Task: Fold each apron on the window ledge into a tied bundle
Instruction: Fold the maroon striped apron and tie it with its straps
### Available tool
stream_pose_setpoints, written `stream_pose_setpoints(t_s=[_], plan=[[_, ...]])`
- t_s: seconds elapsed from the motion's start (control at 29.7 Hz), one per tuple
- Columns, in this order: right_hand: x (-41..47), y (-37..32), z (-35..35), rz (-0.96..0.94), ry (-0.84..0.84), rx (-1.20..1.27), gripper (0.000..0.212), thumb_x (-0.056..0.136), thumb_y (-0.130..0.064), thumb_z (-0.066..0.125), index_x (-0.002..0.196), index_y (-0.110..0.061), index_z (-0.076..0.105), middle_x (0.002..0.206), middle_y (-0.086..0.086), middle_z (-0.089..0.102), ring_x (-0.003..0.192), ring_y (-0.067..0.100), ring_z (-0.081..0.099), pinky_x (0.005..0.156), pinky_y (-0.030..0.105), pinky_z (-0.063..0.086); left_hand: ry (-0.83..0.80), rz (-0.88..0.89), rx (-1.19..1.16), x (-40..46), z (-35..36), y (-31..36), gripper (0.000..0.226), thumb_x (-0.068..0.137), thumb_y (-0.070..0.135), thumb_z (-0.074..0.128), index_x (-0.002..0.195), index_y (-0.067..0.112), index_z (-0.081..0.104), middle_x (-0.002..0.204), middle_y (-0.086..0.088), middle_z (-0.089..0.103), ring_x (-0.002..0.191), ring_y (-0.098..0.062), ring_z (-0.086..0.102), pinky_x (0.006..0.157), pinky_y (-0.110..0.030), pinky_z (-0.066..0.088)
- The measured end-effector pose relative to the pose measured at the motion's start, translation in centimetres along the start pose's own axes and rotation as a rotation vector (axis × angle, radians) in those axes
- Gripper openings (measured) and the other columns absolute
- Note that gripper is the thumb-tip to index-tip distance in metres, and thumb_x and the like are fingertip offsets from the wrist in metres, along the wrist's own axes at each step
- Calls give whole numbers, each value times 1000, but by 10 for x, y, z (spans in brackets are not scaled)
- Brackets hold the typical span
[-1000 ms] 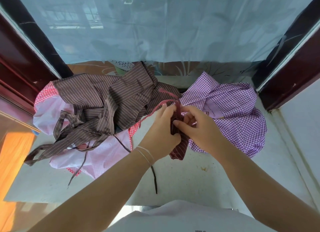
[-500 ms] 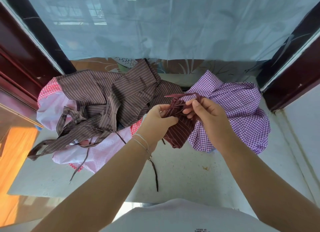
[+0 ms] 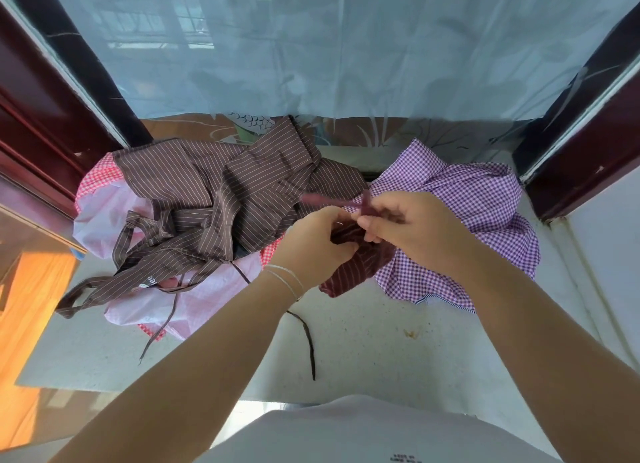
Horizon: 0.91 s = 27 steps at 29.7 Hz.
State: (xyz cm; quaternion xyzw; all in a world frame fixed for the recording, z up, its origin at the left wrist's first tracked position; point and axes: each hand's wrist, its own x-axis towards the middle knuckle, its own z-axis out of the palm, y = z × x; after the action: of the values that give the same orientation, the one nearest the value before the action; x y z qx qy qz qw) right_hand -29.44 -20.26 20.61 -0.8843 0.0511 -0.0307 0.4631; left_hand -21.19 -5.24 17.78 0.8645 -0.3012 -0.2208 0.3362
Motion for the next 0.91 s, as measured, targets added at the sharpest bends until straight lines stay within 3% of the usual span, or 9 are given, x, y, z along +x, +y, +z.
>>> stream_pose_setpoints(t_s=[0.07,0.13,0.27,0.37,0.44,0.54,0.61,0.81,0.91], plan=[[8,-11,-9,-5,-85,-67,14,92,-21,62,97,-14,71,71,-7,72,69,-2,66,62,7,47,-79,49,58,1,-3,4,21,86,23,64,103,34,62,92,11,64,84,-12,63,82,-36,54],[15,-21,-17,49,-135,19,13,94,-21,59,95,-16,70,71,-3,73,66,6,69,55,12,48,-140,73,48,-1,-2,8,16,86,24,64,94,37,61,88,12,63,82,-12,62,83,-38,54],[23,-23,-21,225,-83,359,30,103,-27,41,101,-9,66,80,9,74,71,21,72,58,26,55,-218,58,-132,-3,0,5,17,84,21,69,101,22,68,95,2,71,84,-15,68,83,-39,56],[23,-20,-20,238,-89,560,43,104,-35,30,109,-7,63,84,15,74,76,26,72,60,28,56,-273,34,-271,-4,-3,1,25,86,19,68,108,30,68,97,2,73,86,-13,71,86,-38,57],[24,-19,-19,230,-119,639,49,103,-38,26,113,-5,62,88,18,73,82,30,72,65,31,58,-307,67,-297,-6,-7,0,21,89,18,66,104,33,66,96,2,73,87,-13,71,87,-38,56],[27,-18,-15,233,-168,684,54,104,-38,25,112,0,61,94,21,72,91,34,71,73,34,59,-340,124,-289,-9,-11,-1,22,92,30,60,110,19,66,102,-3,71,93,-19,69,88,-44,55],[29,-17,-14,261,-181,728,55,104,-38,25,112,3,60,97,22,71,93,35,70,75,35,60,-334,145,-285,-12,-11,-3,35,90,42,53,110,15,65,102,-7,70,94,-25,68,86,-49,54],[27,-10,-7,285,-149,733,54,104,-36,25,115,2,61,98,18,72,90,29,71,67,28,58,-211,159,-461,-20,-8,0,29,86,44,60,85,18,73,88,-13,72,84,-34,68,84,-54,54],[22,0,-2,321,-141,558,54,102,-44,25,125,-6,56,104,8,73,94,17,70,83,32,55,-154,129,-543,-20,-7,0,32,82,40,62,87,10,73,88,-17,71,85,-37,68,83,-51,55]])
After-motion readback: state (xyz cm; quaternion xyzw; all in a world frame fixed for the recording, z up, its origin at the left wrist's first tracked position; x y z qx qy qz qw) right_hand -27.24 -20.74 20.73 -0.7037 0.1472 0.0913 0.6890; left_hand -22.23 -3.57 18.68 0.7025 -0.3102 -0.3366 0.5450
